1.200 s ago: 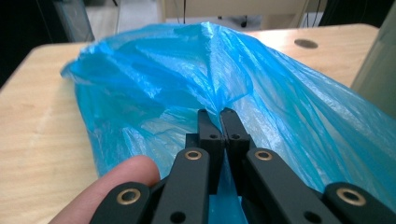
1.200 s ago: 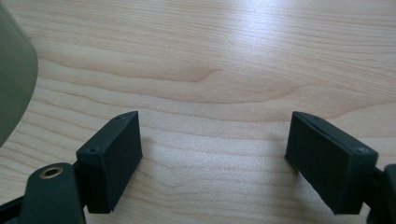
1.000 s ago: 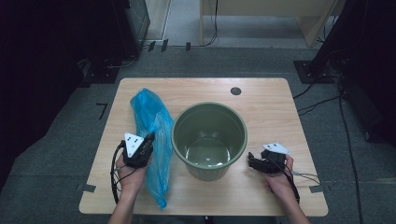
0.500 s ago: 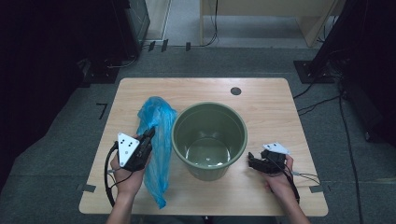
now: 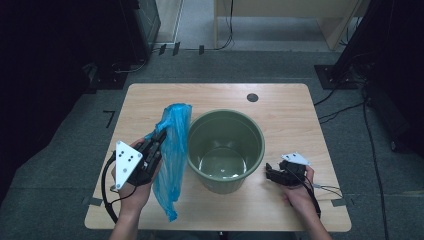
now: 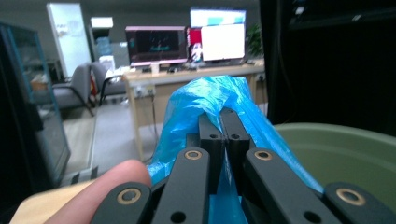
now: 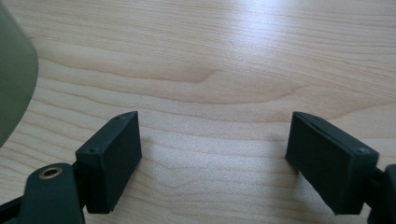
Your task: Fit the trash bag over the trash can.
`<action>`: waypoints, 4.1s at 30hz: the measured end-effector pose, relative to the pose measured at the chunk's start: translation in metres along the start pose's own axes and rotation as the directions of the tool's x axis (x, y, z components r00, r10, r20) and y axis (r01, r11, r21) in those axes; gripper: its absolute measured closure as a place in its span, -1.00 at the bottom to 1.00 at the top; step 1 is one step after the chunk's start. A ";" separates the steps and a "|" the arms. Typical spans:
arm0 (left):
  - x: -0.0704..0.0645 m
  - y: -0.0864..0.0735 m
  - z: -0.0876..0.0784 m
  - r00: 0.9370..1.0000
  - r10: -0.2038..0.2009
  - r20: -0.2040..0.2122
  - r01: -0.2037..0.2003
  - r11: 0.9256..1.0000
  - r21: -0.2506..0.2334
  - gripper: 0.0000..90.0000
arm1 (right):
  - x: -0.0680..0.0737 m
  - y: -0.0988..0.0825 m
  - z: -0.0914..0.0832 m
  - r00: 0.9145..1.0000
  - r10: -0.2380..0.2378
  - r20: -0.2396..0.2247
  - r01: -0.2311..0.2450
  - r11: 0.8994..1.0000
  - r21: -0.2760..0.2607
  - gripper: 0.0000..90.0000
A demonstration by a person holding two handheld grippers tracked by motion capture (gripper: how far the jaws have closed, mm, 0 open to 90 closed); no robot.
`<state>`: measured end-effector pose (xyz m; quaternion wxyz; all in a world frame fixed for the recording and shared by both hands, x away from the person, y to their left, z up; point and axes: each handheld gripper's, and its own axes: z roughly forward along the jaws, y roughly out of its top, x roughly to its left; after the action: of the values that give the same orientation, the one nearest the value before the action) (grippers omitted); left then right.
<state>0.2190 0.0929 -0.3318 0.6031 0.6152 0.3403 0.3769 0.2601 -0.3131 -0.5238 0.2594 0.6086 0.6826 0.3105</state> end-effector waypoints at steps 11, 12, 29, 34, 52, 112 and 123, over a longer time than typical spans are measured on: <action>-0.012 0.055 -0.005 0.991 0.012 0.130 0.000 0.996 -0.093 0.99 | 0.000 0.000 0.000 1.000 0.000 0.000 0.000 1.000 -0.001 -0.60; -0.013 0.058 -0.006 0.989 0.009 0.149 0.007 0.995 -0.103 0.99 | 0.000 0.000 0.000 1.000 0.000 0.000 0.000 1.000 -0.001 -0.60; -0.033 0.100 -0.029 0.941 0.039 0.336 0.019 0.986 -0.168 0.99 | 0.000 0.000 0.000 1.000 0.001 0.000 -0.001 1.000 0.000 -0.60; -0.041 0.106 -0.032 0.926 0.049 0.374 0.020 0.984 -0.178 0.99 | 0.000 0.000 0.000 1.000 0.001 0.000 -0.001 1.000 -0.001 -0.60; -0.053 0.113 -0.031 0.882 0.043 0.470 0.034 0.988 -0.154 0.99 | 0.000 0.000 0.000 1.000 0.001 0.000 -0.001 1.000 -0.001 -0.60; -0.036 0.008 0.079 0.941 -0.181 0.288 0.129 0.973 0.189 0.96 | 0.055 0.068 -0.143 0.990 -0.115 0.080 0.140 0.836 -0.530 -0.22; -0.045 0.011 0.081 0.939 -0.203 0.279 0.157 0.971 0.178 0.96 | 0.093 0.083 -0.170 0.979 -0.187 -0.076 0.108 0.804 -0.585 -0.20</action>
<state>0.2679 0.0138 -0.3223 0.6300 0.6752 0.3295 0.1968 0.1791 -0.2338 -0.3459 0.4101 0.4244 0.6168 0.5209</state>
